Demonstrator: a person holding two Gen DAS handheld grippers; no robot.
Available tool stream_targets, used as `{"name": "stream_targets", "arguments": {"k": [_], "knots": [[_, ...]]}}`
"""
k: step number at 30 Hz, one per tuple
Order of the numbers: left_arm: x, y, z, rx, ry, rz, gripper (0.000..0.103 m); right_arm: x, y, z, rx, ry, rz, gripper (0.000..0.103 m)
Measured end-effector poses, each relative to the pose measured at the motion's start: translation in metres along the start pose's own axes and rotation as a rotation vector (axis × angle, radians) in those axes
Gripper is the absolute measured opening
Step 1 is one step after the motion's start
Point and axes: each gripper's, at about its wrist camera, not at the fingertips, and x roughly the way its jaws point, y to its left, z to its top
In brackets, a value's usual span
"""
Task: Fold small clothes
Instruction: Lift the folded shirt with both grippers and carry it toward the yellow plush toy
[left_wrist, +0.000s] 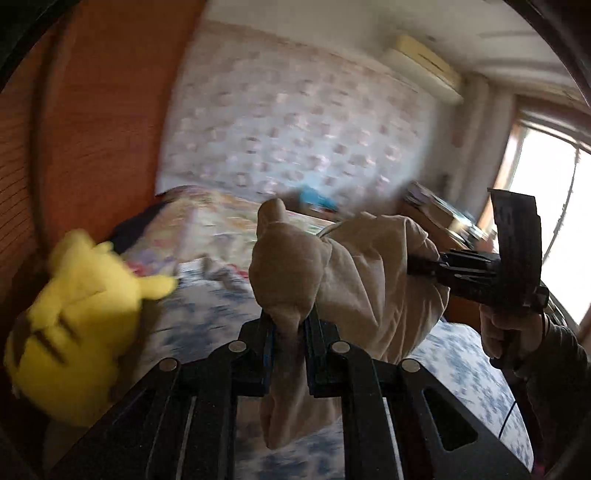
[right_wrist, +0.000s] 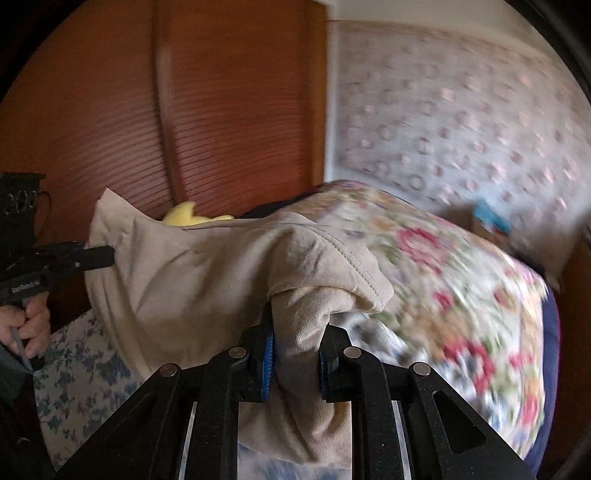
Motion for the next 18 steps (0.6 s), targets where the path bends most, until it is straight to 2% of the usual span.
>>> {"name": "stream_targets", "arguments": {"k": [5, 10, 15, 18], "knots": [[0.001, 0.045, -0.023, -0.084, 0.022, 0.101, 0.014, 0.082, 0.036, 0.041, -0.111, 0.039, 0.042, 0.018], [0.005, 0.064, -0.041, -0.126, 0.064, 0.156, 0.014, 0.152, 0.043, 0.069, -0.175, 0.086, 0.081, 0.018], [-0.003, 0.078, -0.051, -0.162, 0.078, 0.181, 0.014, 0.198, 0.056, 0.093, -0.187, 0.090, 0.113, 0.018], [-0.001, 0.080, -0.055, -0.161, 0.098, 0.204, 0.014, 0.196, 0.057, 0.092, -0.171, 0.076, 0.132, 0.020]]}}
